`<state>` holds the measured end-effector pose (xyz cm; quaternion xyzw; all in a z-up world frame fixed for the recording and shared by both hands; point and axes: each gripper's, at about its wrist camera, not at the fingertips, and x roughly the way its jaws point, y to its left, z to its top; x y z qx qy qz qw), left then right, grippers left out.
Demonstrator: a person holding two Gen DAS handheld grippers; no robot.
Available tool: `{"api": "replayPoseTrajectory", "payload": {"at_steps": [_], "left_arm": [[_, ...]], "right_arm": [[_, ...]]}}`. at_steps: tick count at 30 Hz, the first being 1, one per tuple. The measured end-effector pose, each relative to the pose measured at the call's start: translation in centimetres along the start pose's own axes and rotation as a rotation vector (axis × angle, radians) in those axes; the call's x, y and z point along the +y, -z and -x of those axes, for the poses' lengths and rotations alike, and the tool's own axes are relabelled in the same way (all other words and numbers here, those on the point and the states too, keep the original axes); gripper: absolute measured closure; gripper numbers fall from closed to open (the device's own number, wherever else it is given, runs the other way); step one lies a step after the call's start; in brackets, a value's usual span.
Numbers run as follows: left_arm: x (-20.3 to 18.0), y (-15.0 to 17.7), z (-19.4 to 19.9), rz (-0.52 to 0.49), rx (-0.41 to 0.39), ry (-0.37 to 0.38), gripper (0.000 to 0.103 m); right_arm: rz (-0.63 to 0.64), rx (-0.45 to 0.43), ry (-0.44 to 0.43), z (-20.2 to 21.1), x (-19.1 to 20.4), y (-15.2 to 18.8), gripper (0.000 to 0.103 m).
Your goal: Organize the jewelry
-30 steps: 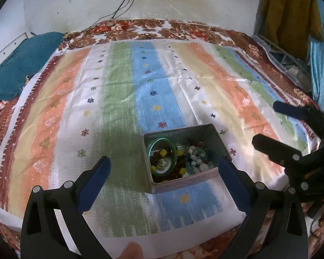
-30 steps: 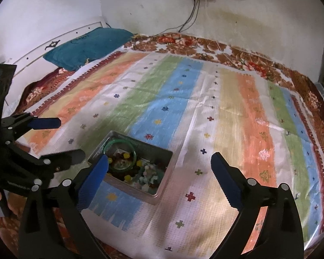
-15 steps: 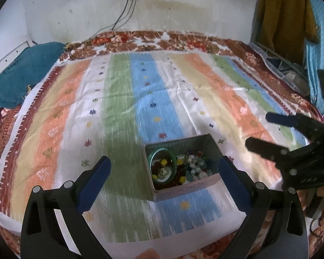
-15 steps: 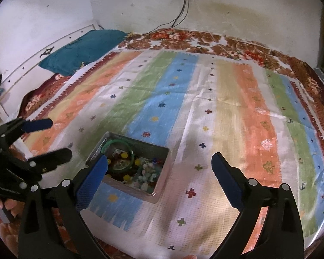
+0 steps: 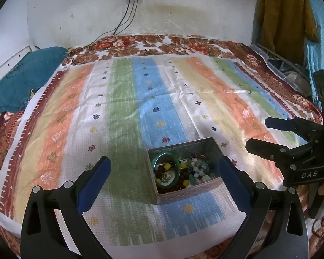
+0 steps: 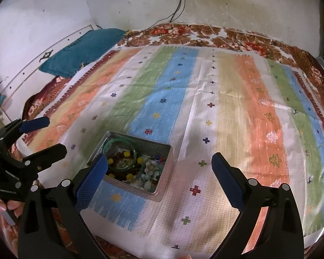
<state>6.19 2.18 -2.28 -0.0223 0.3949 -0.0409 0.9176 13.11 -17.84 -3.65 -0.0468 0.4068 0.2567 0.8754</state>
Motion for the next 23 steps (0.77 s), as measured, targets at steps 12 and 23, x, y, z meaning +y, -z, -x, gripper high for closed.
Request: {"api": "replayPoseTrajectory", "payload": {"at_steps": [12, 23], "left_arm": [[-0.2, 0.2, 0.1, -0.009, -0.001, -0.002, 0.006], [-0.6, 0.1, 0.9, -0.04, -0.037, -0.054, 0.006]], "right_arm": [[0.01, 0.02, 0.01, -0.5, 0.3, 0.0, 0.005], [0.015, 0.041, 0.021, -0.8, 0.3, 0.0, 0.005]]}}
